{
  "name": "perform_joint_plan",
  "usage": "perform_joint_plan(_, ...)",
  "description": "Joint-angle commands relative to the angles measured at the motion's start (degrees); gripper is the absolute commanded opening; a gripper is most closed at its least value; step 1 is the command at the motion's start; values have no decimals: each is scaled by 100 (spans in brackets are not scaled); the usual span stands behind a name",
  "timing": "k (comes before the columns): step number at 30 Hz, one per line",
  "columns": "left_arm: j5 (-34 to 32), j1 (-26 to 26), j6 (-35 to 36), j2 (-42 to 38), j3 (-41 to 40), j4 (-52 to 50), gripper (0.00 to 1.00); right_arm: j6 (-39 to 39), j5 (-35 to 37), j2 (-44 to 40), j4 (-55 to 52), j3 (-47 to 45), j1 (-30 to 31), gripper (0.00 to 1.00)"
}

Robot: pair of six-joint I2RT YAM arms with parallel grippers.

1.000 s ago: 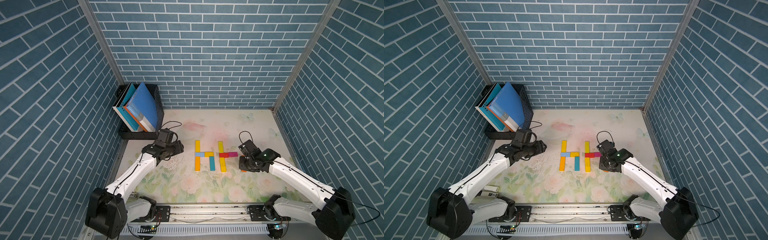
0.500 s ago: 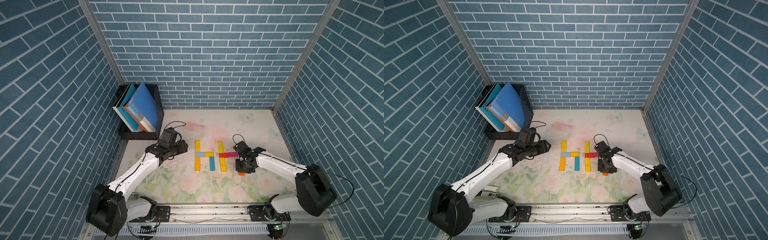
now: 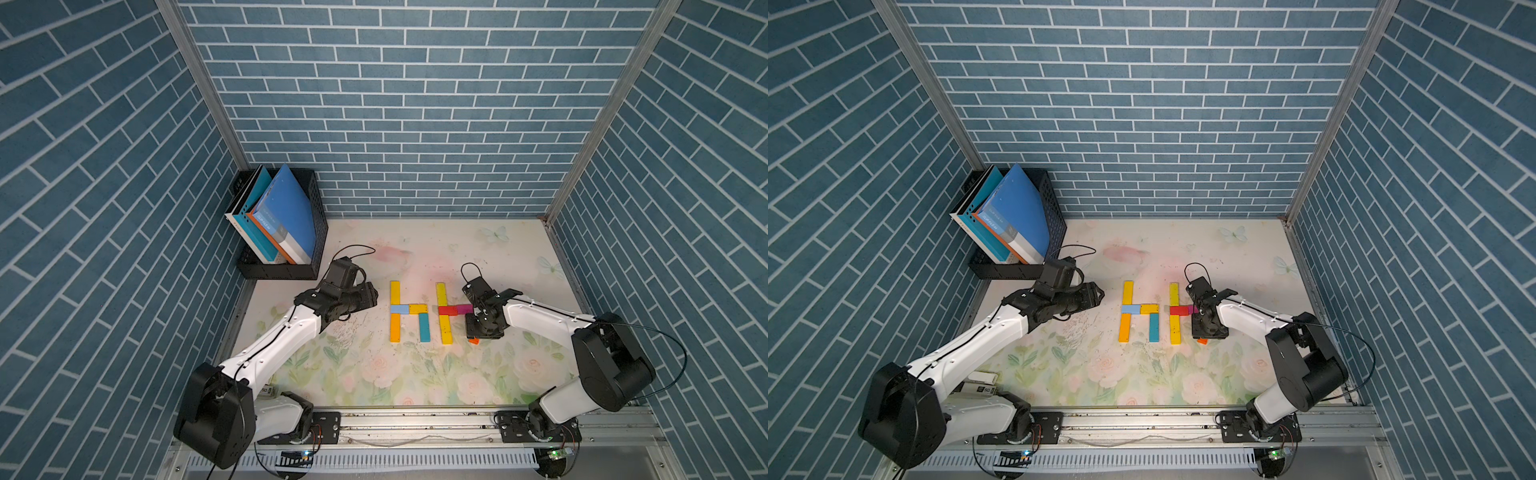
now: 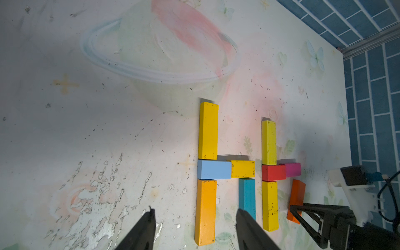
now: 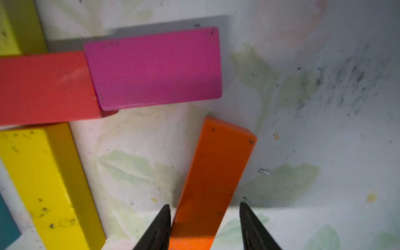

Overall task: Assemble the letter h with building blocks
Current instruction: Place the building block at the center of the board, then assemble the building block at the center of the board.

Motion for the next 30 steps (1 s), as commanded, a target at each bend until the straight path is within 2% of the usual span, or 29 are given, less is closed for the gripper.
perform_joint_plan(1,-27,-34,14,45,-78,34,64,-100,-137,23,108,-29,-76,40)
perform_joint_plan(6,-51,-39,13,24,-102,25,64,-134,-197,59,12,-16,-92,17)
perform_joint_plan(7,-52,-39,19,22,-105,25,64,-142,-220,43,3,-35,-92,15)
perform_joint_plan(9,-47,-31,25,52,-105,34,64,-166,-240,25,-13,-64,-92,16)
perform_joint_plan(10,-47,-33,21,57,-97,42,64,-175,-226,25,-23,-72,-92,19)
perform_joint_plan(13,-47,-34,24,84,-88,43,64,-201,-153,41,-49,-32,-100,41)
perform_joint_plan(15,-46,-32,27,84,-78,39,64,-201,-134,66,-46,3,-101,48)
perform_joint_plan(17,-52,-32,27,79,-78,29,64,-218,-133,97,-3,25,-99,45)
perform_joint_plan(24,-61,-39,36,69,-88,7,64,-252,-140,236,12,107,-118,23)
perform_joint_plan(30,-60,-33,36,94,-70,0,64,-272,-177,229,42,111,-122,22)
